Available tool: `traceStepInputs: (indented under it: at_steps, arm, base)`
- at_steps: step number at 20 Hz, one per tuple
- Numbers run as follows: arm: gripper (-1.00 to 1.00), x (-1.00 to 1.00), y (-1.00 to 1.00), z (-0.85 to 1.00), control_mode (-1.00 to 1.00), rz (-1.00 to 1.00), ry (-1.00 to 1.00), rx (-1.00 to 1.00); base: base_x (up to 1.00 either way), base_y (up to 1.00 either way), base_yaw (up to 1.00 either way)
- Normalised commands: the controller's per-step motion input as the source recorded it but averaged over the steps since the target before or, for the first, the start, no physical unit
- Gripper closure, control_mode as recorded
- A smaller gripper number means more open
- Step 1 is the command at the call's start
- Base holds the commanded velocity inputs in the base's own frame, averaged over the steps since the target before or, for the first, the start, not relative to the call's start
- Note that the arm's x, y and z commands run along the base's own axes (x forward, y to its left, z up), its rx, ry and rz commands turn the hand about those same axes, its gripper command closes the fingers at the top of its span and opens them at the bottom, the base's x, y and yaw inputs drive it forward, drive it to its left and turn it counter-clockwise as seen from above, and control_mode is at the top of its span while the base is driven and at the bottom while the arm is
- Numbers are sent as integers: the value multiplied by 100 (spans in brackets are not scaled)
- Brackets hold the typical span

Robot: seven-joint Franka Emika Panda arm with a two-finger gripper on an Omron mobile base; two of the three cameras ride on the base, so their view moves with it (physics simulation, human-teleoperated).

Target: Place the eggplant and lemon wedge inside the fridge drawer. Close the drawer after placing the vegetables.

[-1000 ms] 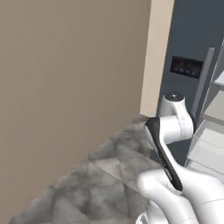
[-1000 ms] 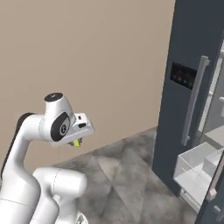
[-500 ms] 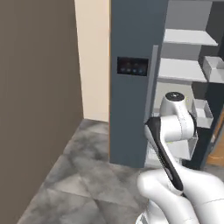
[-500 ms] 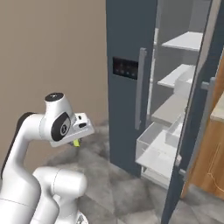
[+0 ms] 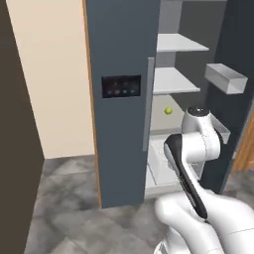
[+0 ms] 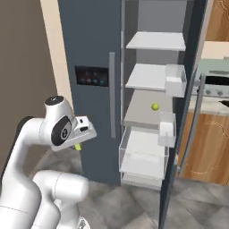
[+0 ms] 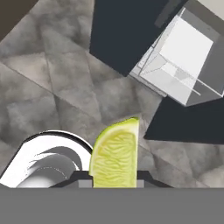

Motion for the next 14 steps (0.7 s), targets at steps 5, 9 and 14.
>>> traceStepInputs:
  at_steps: [5, 9, 14]
  arm:
    - [100, 0, 0, 0, 100, 0, 0, 0]
    - [100, 0, 0, 0, 100, 0, 0, 0]
    - [100, 0, 0, 0, 100, 0, 0, 0]
  base:
    - [88, 20, -49]
    - [47, 56, -42]
    - [6, 15, -24]
